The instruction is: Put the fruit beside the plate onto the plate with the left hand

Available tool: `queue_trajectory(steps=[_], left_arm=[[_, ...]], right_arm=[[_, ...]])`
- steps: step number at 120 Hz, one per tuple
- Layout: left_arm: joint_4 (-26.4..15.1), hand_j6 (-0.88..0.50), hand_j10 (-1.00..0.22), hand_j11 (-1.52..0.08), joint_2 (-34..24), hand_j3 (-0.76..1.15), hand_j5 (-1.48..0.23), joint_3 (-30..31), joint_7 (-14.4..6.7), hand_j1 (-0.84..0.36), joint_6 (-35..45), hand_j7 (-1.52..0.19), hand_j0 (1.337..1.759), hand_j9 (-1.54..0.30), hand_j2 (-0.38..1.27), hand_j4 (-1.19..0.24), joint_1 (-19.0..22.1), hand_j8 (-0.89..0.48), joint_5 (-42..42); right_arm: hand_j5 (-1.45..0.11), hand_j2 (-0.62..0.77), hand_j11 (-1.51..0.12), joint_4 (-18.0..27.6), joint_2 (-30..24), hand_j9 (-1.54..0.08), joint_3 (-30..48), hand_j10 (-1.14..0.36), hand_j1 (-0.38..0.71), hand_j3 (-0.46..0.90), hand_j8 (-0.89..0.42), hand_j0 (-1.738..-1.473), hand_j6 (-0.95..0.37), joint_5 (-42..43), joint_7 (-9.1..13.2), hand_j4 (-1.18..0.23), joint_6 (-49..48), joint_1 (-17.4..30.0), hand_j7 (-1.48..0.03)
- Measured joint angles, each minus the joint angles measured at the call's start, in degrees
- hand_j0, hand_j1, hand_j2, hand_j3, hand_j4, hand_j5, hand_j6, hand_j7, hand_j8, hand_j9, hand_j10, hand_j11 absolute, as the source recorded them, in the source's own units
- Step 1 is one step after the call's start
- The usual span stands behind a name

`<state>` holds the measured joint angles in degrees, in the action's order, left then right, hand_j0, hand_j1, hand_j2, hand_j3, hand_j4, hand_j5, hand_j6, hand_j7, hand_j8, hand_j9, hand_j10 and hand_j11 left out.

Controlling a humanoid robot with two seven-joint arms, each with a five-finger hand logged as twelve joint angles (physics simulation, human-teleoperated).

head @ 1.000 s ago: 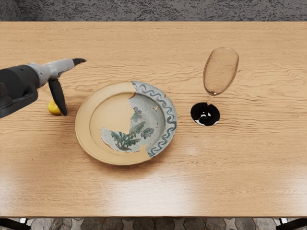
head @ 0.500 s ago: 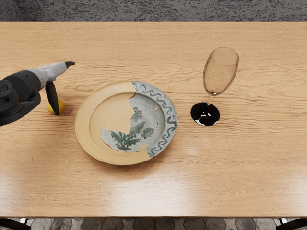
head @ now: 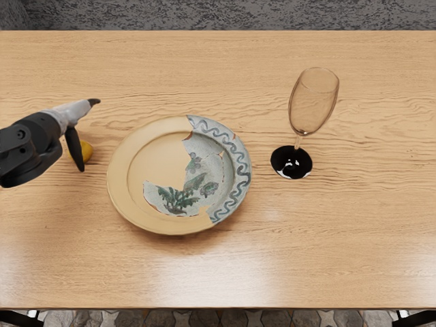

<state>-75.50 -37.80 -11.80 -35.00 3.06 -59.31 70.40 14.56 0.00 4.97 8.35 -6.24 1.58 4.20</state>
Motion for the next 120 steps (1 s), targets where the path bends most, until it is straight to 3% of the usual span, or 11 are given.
queue_trajectory(steps=[22,72,120], left_arm=[[3.53,-0.04,-0.04,-0.05,2.55,0.0,-0.05,0.32,0.0,0.31,3.18,-0.05,1.658,-0.05,0.01,-0.04,1.04,-0.04,0.1],[7.43,-0.18,-0.18,-0.23,4.23,0.0,-0.23,0.4,0.0,0.14,3.95,-0.23,1.658,-0.23,0.04,-0.18,2.62,-0.18,0.13],[8.25,-0.29,-0.29,-0.37,4.4,0.0,-0.37,0.38,0.0,0.01,4.49,-0.37,1.658,-0.37,0.06,-0.29,2.86,-0.29,0.1]], right_arm=[[-0.02,0.0,-0.02,-0.01,0.0,-0.02,0.01,-0.01,-0.33,0.0,-0.01,-1.658,-0.01,0.0,0.0,-0.02,0.0,0.0,-0.02],[-0.02,0.0,-0.02,0.0,0.0,-0.02,-0.02,-0.01,-0.33,0.0,-0.01,-1.658,-0.01,0.0,0.0,-0.01,0.0,-0.01,-0.02],[-0.02,0.0,-0.02,-0.03,0.0,-0.02,0.01,-0.01,-0.33,0.0,-0.01,-1.658,-0.01,0.0,0.0,-0.02,0.0,0.0,-0.02]])
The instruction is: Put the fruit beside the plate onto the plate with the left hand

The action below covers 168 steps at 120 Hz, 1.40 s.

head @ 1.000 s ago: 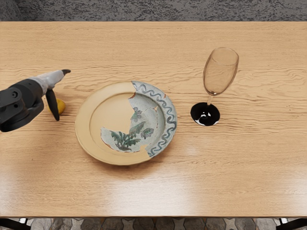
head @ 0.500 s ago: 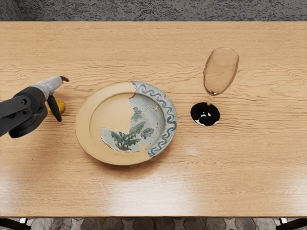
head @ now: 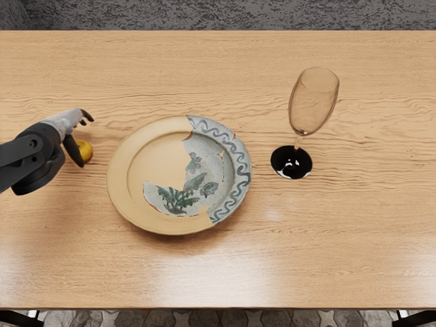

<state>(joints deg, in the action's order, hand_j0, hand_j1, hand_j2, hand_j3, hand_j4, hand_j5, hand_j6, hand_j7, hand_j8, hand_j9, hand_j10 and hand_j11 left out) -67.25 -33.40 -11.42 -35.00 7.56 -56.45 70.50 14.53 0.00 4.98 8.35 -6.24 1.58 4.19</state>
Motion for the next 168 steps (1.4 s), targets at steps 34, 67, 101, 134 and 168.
queue_trajectory(steps=[34,67,101,134,168], left_arm=[[0.01,-0.39,-0.39,-0.51,0.0,0.0,-0.52,-0.01,-0.03,-0.1,0.19,-0.52,1.657,-0.51,0.08,-0.39,0.2,-0.39,-0.23],[0.01,-0.44,-0.44,-0.58,0.0,0.0,-0.58,-0.04,0.0,-0.17,0.27,-0.58,1.657,-0.58,0.09,-0.43,0.93,-0.44,-0.46],[0.02,-0.46,-0.46,-0.59,0.0,0.0,-0.6,-0.08,0.0,-0.18,2.93,-0.6,1.657,-0.59,0.13,-0.46,1.38,-0.46,-0.52],[0.02,-0.49,-0.48,-0.63,0.0,0.0,-0.63,-0.03,0.0,-0.21,7.13,-0.63,1.658,-0.63,0.15,-0.48,2.62,-0.49,-0.51],[0.02,-0.52,-0.52,-0.68,0.0,0.0,-0.68,-0.06,-0.01,-0.25,9.16,-0.68,1.657,-0.68,0.16,-0.52,2.66,-0.52,-0.49]], right_arm=[[-0.02,0.0,-0.02,0.01,0.0,-0.02,-0.02,-0.01,-0.33,0.0,-0.01,-1.658,-0.01,0.0,0.0,-0.01,0.0,0.01,-0.02],[-0.02,0.0,-0.02,0.01,0.0,-0.02,-0.02,-0.01,-0.33,0.0,-0.01,-1.658,-0.01,0.0,0.0,-0.01,0.0,0.0,-0.02],[-0.02,0.0,-0.02,0.03,0.0,-0.02,-0.02,-0.01,-0.33,0.0,-0.01,-1.658,-0.01,0.0,0.0,-0.01,0.0,0.01,-0.02],[-0.02,0.0,-0.02,0.0,0.0,-0.02,-0.01,-0.01,-0.33,0.0,-0.01,-1.658,-0.01,0.0,0.0,-0.02,0.0,0.0,-0.02],[-0.02,0.0,-0.02,-0.02,0.0,-0.02,-0.01,-0.01,-0.33,0.0,-0.01,-1.658,-0.01,0.0,0.0,-0.02,0.0,0.02,-0.02]])
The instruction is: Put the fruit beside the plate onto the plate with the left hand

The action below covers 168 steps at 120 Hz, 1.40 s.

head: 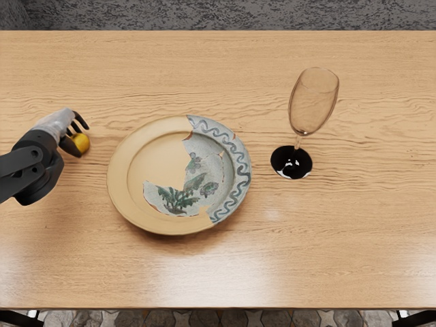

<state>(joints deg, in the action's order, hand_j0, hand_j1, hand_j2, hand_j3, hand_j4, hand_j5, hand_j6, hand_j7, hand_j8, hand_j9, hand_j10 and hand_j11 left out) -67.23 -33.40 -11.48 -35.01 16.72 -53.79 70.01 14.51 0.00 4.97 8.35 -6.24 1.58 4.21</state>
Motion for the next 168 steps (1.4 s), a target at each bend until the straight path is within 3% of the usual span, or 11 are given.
queue_trajectory(steps=[30,131,149,168], left_arm=[[0.0,-0.5,-0.56,-0.74,0.09,0.0,-0.74,-0.01,0.02,-0.28,0.14,-0.74,1.658,-0.74,0.25,-0.56,0.08,-0.5,0.02],[-0.04,-0.45,-0.59,-0.82,0.1,0.0,-0.7,1.02,0.09,-0.23,0.15,-0.77,1.65,-0.82,0.04,-0.64,0.96,-0.46,0.98],[-0.02,-0.44,-0.61,-0.84,0.09,-0.03,-0.72,1.1,0.04,-0.25,0.15,-0.78,1.648,-0.83,0.11,-0.64,0.96,-0.47,0.79],[-0.02,-0.41,-0.63,-0.86,0.09,0.0,-0.78,1.06,-0.01,-0.25,0.07,-0.82,1.649,-0.86,0.07,-0.6,0.96,-0.44,0.44]], right_arm=[[-0.02,0.0,-0.02,-0.01,0.0,-0.02,0.01,-0.01,-0.33,0.0,-0.01,-1.658,-0.01,0.0,0.0,-0.02,0.0,0.0,-0.02],[-0.02,0.0,-0.02,-0.01,0.0,-0.02,0.02,-0.02,-0.33,0.0,-0.02,-1.658,-0.02,-0.01,0.0,-0.01,0.0,0.01,-0.02],[-0.02,0.0,-0.02,-0.01,0.0,-0.02,0.02,-0.02,-0.33,0.0,-0.02,-1.658,-0.02,0.0,0.0,-0.01,0.0,0.01,-0.02],[-0.02,0.0,-0.02,-0.01,0.0,-0.02,0.02,-0.02,-0.33,0.0,-0.02,-1.658,-0.01,0.0,0.0,-0.01,0.0,0.01,-0.02]])
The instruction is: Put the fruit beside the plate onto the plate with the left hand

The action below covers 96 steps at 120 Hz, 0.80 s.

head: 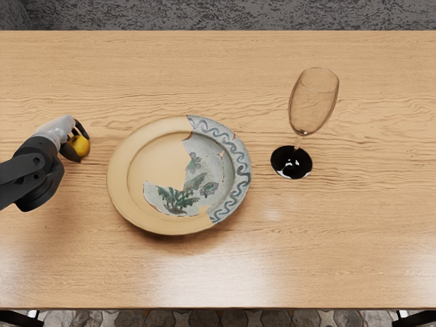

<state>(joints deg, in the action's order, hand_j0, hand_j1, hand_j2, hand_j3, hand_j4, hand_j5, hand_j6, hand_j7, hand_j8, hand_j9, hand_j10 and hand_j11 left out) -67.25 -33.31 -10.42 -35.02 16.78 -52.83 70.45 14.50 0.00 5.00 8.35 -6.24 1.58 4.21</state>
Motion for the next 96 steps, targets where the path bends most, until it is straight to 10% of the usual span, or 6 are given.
queue_trajectory(steps=[96], left_arm=[[0.04,-0.47,-0.68,-0.9,-1.83,0.0,-0.91,-0.75,0.02,-0.31,-4.22,-0.9,1.657,-0.9,0.47,-0.67,-10.96,-0.5,-19.35]], right_arm=[[-0.02,0.0,-0.02,-0.01,0.0,-0.02,-0.03,-0.01,-0.33,0.0,-0.01,-1.658,-0.01,0.0,0.0,-0.02,0.0,0.0,-0.02]])
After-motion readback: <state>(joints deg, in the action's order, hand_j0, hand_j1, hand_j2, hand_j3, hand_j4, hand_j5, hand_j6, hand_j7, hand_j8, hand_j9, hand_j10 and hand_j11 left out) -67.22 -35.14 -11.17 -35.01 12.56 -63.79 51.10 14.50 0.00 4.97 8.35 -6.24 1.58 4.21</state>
